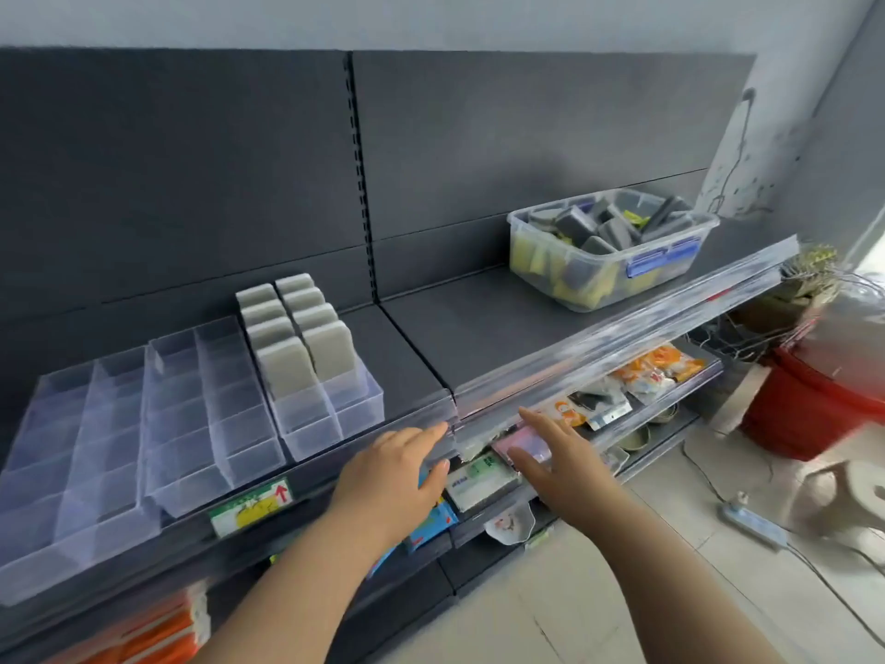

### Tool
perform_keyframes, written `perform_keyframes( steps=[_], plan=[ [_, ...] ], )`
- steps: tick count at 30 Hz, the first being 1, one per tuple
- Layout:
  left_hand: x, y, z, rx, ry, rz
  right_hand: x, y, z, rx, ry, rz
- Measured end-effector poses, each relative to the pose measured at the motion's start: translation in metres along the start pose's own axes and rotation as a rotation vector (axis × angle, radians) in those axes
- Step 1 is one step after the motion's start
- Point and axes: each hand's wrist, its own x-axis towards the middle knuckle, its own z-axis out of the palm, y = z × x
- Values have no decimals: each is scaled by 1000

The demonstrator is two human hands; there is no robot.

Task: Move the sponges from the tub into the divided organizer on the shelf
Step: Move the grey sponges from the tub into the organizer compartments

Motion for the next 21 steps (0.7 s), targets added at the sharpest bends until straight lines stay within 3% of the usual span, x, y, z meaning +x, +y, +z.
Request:
perform_keyframes(
  steps=[12, 21],
  plan=[
    [151, 189, 81, -168, 78, 167, 33, 173, -161, -18, 152, 47],
    [211, 272, 146, -202, -73, 219, 40, 281, -200, -11, 134, 138]
  ],
)
